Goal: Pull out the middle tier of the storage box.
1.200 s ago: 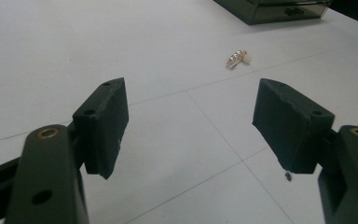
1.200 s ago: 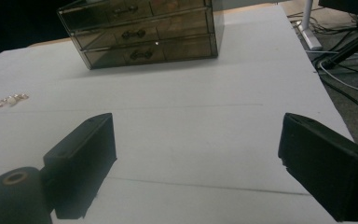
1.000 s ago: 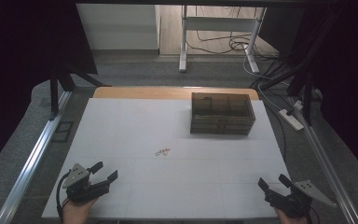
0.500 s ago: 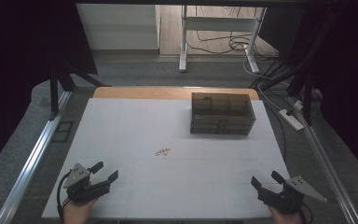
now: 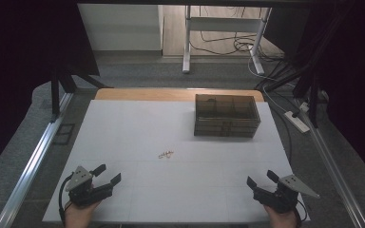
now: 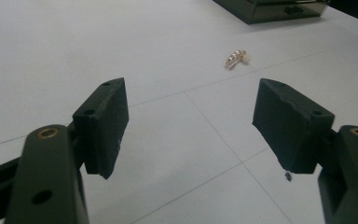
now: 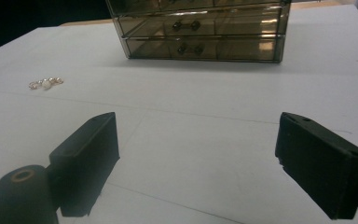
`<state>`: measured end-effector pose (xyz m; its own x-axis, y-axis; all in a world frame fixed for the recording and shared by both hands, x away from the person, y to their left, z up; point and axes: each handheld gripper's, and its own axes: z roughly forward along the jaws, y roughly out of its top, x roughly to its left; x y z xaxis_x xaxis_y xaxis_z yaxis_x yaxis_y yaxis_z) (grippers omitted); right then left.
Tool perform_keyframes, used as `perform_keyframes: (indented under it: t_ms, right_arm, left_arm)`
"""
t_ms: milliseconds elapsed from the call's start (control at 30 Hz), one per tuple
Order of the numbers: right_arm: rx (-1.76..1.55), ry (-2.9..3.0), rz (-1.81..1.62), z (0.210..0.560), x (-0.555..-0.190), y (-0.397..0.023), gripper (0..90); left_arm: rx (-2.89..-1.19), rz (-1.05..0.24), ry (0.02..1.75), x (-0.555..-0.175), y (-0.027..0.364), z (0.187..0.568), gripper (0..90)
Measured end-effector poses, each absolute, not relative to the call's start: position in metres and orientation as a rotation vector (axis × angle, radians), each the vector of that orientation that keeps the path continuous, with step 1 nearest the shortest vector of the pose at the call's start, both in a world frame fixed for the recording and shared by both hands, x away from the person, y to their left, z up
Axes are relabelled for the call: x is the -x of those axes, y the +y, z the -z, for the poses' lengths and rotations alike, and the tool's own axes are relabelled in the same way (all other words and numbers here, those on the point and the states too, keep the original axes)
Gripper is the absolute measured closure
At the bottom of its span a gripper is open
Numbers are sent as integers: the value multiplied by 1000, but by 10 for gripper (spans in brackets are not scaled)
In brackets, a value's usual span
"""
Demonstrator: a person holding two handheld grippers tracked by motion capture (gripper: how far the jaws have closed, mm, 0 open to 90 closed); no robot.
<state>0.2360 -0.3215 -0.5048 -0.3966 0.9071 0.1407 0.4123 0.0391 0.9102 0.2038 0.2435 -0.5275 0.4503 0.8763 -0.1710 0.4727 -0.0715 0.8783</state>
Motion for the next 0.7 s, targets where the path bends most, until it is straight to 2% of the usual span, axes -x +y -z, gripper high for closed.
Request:
perform_keyframes:
  t_ms: [700]
  right_arm:
    - [-1330,1864,-1357,508,-246,-307,139]
  left_arm:
    - [-1717,-504,1165,-205,242,528,272]
